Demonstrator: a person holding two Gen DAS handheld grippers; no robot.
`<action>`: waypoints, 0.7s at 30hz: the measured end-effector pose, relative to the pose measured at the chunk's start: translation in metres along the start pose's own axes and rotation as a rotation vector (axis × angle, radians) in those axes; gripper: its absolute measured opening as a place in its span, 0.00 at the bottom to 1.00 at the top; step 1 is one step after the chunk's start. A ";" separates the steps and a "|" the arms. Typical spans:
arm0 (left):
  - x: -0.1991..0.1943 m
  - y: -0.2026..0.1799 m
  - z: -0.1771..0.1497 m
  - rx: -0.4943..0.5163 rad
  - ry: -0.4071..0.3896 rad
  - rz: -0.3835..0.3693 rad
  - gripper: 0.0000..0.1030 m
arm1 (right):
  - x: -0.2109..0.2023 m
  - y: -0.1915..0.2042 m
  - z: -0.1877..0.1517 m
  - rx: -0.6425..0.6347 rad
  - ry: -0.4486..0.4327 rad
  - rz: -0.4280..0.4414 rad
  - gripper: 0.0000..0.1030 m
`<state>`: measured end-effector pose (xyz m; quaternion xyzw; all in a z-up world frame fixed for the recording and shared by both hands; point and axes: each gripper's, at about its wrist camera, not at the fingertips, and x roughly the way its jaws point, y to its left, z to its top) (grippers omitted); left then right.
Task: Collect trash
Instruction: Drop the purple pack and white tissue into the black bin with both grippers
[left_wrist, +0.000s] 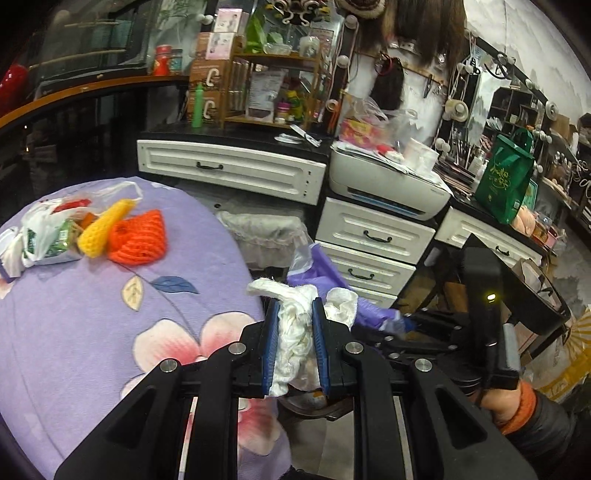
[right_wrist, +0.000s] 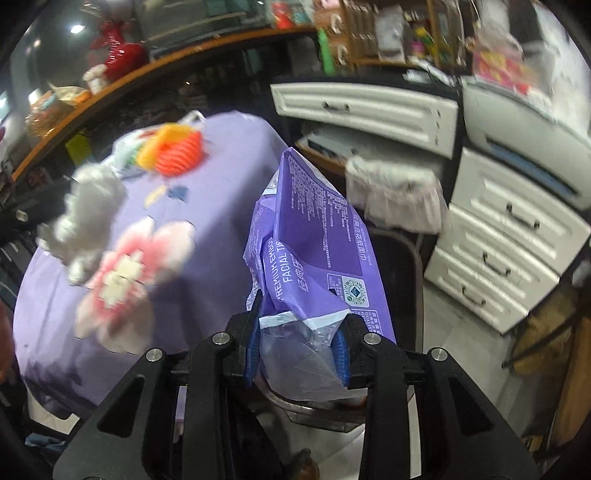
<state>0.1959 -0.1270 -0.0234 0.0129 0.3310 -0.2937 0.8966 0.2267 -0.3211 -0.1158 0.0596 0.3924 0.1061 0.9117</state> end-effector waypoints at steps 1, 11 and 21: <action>0.005 -0.003 0.000 0.002 0.009 -0.003 0.18 | 0.006 -0.005 -0.003 0.008 0.010 -0.004 0.32; 0.050 -0.018 -0.007 0.015 0.105 -0.011 0.18 | 0.061 -0.035 -0.035 0.087 0.101 -0.049 0.70; 0.103 -0.052 -0.018 0.090 0.200 -0.017 0.18 | 0.021 -0.061 -0.046 0.106 0.047 -0.171 0.70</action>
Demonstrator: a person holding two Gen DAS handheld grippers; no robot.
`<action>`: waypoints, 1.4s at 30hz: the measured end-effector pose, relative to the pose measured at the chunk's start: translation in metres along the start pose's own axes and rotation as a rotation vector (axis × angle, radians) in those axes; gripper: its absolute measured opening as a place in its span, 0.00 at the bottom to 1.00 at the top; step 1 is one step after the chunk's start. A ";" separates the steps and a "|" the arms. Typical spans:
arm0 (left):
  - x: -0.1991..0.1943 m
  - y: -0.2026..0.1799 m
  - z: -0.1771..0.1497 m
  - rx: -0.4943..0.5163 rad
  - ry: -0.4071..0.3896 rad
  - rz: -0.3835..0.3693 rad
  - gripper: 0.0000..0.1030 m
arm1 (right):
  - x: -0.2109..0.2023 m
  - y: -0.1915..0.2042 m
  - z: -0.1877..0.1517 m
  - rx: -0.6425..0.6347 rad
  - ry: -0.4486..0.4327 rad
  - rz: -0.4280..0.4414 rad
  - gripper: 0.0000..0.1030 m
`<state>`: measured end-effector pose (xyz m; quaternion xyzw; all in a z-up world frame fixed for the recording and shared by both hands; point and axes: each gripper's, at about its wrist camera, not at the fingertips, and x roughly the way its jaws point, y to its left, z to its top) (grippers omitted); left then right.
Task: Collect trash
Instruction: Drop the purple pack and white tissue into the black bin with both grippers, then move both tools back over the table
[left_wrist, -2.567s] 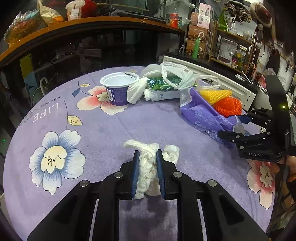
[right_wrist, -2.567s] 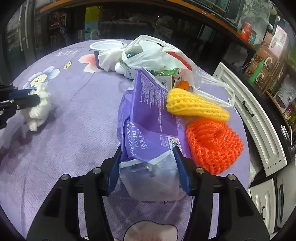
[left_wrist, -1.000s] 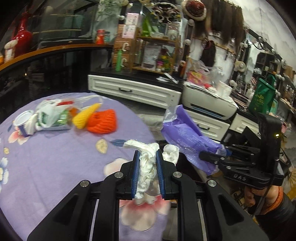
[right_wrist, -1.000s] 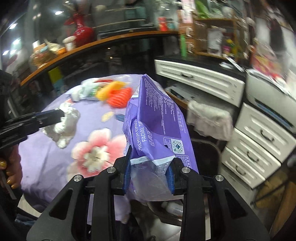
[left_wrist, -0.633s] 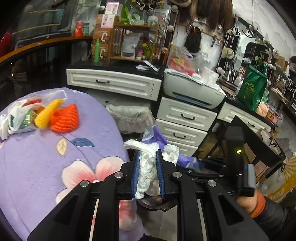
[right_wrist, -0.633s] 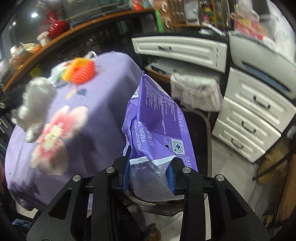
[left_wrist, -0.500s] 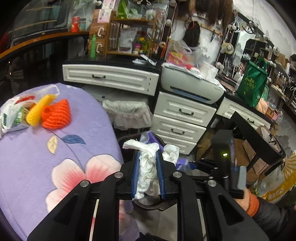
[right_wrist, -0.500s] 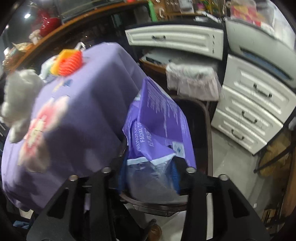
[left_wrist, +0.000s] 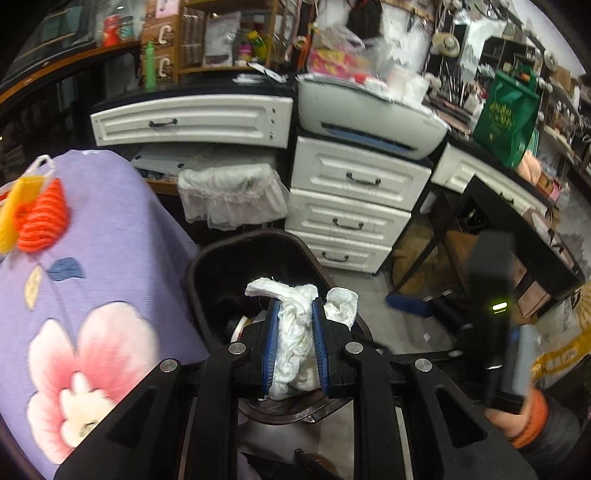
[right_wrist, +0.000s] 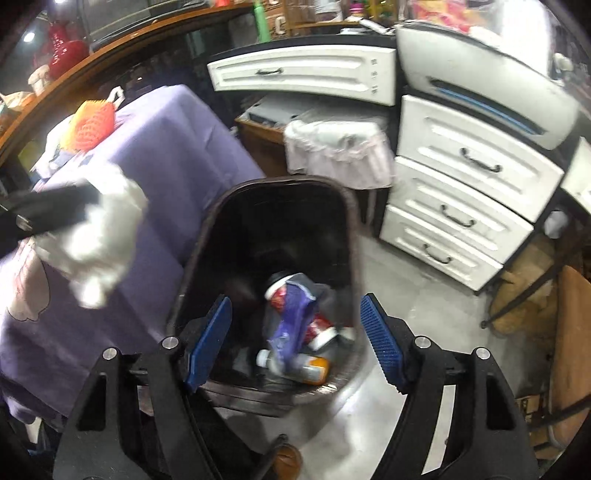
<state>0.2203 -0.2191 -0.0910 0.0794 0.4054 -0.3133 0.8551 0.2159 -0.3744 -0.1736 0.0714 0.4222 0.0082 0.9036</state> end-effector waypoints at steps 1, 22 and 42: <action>0.006 -0.003 0.000 0.006 0.010 0.002 0.18 | -0.005 -0.005 0.000 0.010 -0.009 -0.012 0.70; 0.071 -0.017 -0.012 0.026 0.128 0.065 0.46 | -0.040 -0.067 -0.012 0.148 -0.070 -0.087 0.71; -0.023 -0.015 -0.005 0.061 -0.092 0.082 0.92 | -0.064 -0.043 0.007 0.144 -0.122 -0.027 0.76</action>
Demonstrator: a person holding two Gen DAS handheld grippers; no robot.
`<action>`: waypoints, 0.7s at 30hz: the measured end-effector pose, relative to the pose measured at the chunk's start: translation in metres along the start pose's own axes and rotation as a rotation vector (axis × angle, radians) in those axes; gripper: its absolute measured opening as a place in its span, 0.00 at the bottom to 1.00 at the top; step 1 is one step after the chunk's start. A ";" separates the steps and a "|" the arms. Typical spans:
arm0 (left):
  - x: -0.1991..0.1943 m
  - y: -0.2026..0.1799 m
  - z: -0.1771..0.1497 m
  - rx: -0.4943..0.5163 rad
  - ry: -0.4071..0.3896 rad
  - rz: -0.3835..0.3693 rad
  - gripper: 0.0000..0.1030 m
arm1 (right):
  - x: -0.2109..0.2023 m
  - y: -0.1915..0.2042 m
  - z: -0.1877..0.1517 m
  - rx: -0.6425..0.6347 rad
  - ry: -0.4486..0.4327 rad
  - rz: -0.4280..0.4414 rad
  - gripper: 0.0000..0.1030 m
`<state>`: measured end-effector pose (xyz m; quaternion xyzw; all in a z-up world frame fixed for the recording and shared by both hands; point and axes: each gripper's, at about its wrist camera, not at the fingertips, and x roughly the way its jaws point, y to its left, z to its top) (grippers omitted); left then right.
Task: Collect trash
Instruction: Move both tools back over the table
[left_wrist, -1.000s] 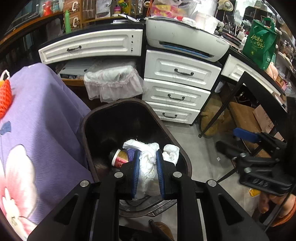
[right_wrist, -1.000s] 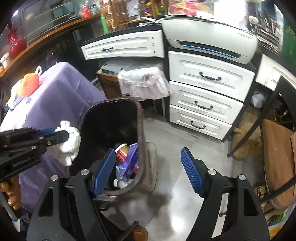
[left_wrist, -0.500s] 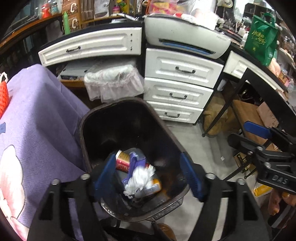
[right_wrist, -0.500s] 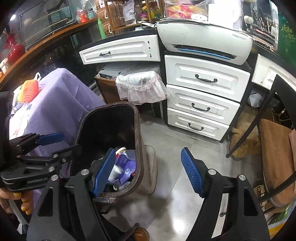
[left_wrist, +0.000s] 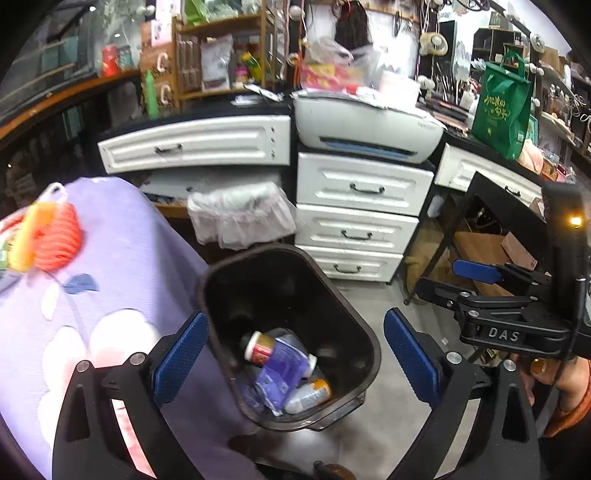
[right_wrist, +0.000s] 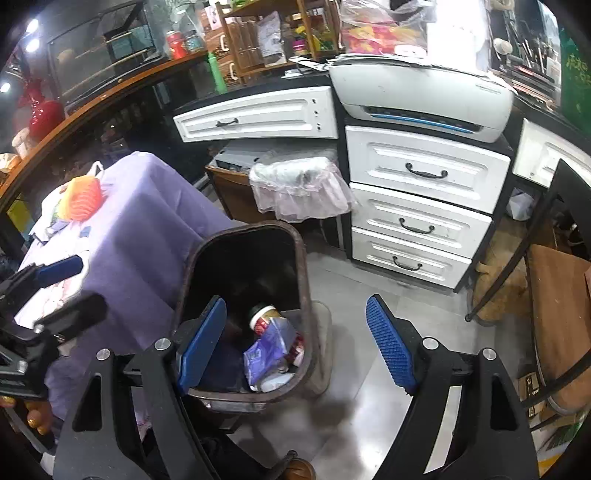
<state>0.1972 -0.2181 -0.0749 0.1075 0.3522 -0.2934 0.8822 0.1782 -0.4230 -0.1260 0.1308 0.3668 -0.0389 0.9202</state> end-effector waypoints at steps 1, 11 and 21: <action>-0.006 0.003 0.000 -0.001 -0.010 0.004 0.92 | -0.001 0.004 0.001 -0.006 -0.001 0.009 0.76; -0.059 0.047 0.002 -0.040 -0.107 0.080 0.94 | -0.006 0.053 0.017 -0.087 -0.030 0.094 0.76; -0.090 0.115 -0.009 -0.102 -0.127 0.226 0.94 | 0.005 0.137 0.041 -0.221 -0.034 0.231 0.79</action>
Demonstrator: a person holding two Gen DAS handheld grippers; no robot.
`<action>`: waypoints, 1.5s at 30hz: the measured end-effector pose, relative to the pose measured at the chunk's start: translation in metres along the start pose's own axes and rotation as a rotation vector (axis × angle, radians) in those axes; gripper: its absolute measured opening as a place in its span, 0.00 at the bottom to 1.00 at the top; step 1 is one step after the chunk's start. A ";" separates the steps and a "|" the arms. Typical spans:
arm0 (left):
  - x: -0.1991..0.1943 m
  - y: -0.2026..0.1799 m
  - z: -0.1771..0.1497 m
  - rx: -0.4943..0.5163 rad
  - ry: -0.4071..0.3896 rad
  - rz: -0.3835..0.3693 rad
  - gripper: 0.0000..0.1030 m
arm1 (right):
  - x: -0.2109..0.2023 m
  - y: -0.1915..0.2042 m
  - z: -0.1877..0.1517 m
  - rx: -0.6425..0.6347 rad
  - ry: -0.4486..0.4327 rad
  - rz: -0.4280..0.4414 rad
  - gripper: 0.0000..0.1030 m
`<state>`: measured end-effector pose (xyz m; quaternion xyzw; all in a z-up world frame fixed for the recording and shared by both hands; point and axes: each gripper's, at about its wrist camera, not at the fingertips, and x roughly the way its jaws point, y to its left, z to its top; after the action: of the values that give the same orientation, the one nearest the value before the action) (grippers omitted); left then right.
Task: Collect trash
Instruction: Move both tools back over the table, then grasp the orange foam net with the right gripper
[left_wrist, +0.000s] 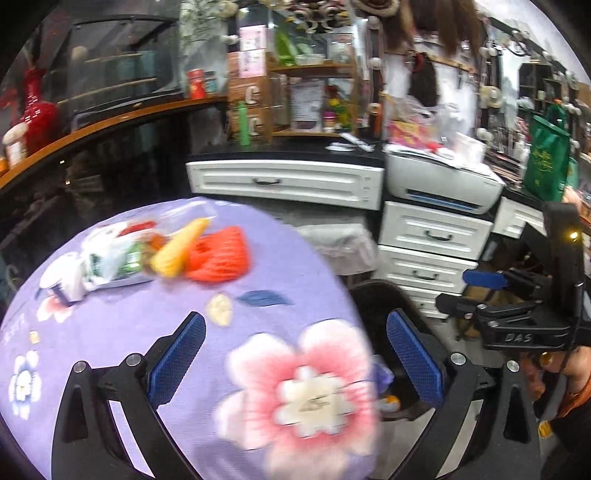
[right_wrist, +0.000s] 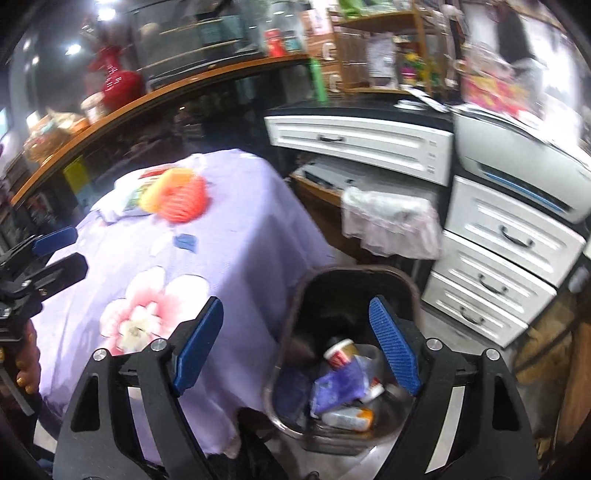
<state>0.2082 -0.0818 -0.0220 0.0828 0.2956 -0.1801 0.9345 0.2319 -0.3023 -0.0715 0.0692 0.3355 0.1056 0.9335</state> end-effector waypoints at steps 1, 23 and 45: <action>-0.001 0.007 -0.002 -0.007 0.002 0.012 0.94 | 0.005 0.010 0.005 -0.018 0.005 0.020 0.80; 0.001 0.168 -0.015 -0.236 0.052 0.201 0.94 | 0.106 0.143 0.093 -0.288 0.080 0.200 0.80; 0.058 0.155 0.003 -0.195 0.099 0.121 0.92 | 0.208 0.146 0.121 -0.302 0.236 0.218 0.28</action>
<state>0.3134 0.0434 -0.0456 0.0181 0.3521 -0.0894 0.9315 0.4436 -0.1177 -0.0771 -0.0483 0.4136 0.2624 0.8705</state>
